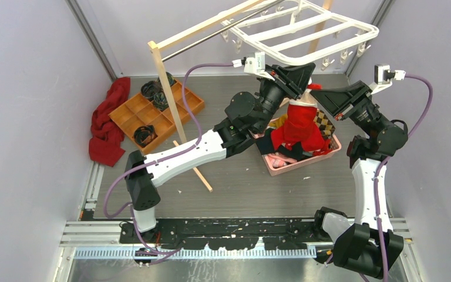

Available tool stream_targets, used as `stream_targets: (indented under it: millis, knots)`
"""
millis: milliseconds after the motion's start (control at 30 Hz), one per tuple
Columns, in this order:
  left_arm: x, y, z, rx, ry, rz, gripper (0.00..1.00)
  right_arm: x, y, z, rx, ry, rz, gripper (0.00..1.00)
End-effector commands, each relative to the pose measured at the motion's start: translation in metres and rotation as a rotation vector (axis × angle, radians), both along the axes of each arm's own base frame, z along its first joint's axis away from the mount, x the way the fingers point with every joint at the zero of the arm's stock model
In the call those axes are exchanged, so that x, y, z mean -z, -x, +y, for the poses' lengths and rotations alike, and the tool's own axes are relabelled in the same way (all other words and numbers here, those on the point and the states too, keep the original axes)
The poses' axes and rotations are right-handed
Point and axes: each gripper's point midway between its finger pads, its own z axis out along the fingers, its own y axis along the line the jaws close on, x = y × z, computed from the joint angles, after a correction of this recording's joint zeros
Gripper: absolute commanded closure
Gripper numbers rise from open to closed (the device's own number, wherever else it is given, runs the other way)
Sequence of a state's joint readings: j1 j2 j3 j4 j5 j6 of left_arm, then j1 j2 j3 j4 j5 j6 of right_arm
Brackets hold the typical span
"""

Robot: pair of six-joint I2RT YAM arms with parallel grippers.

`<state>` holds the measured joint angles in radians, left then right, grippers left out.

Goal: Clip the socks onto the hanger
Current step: Clamp the sock onto the hanger.

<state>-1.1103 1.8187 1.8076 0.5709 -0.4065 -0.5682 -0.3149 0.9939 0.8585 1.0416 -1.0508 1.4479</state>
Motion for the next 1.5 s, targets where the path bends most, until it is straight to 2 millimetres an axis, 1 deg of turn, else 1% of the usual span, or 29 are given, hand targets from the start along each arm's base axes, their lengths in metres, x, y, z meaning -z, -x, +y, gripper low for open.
stream_targets:
  millis: [0,200,267,500,667,833,967,1267,1467]
  knots:
    - [-0.035,0.009,0.024,-0.005,0.074,-0.047,0.95,-0.022,0.009,0.003,-0.002,-0.007,-0.082,0.99]
    - [-0.034,0.007,0.024,-0.012,0.070,-0.050,0.95,-0.028,0.021,0.006,-0.039,-0.011,-0.114,0.99]
    - [-0.036,0.006,0.027,-0.016,0.072,-0.054,0.95,-0.025,0.025,0.009,-0.053,-0.011,-0.110,0.99]
    - [-0.039,0.006,0.027,-0.013,0.078,-0.060,0.95,-0.019,0.033,0.012,-0.080,-0.017,-0.087,0.99]
    - [-0.039,0.006,0.027,-0.008,0.082,-0.061,0.95,-0.018,0.034,0.012,-0.080,-0.024,-0.082,0.99]
    - [-0.040,0.006,0.029,-0.007,0.085,-0.063,0.95,-0.016,0.039,0.014,-0.098,-0.024,-0.070,0.99]
    - [-0.039,0.006,0.029,0.002,0.093,-0.059,0.95,-0.014,0.035,0.012,-0.086,-0.042,-0.057,0.99]
    - [-0.039,0.007,0.029,0.015,0.104,-0.052,0.95,-0.023,0.023,0.005,-0.083,-0.106,-0.061,0.99]
    - [-0.040,0.008,0.031,0.018,0.113,-0.052,0.95,-0.013,0.010,-0.001,-0.070,-0.139,-0.008,0.99]
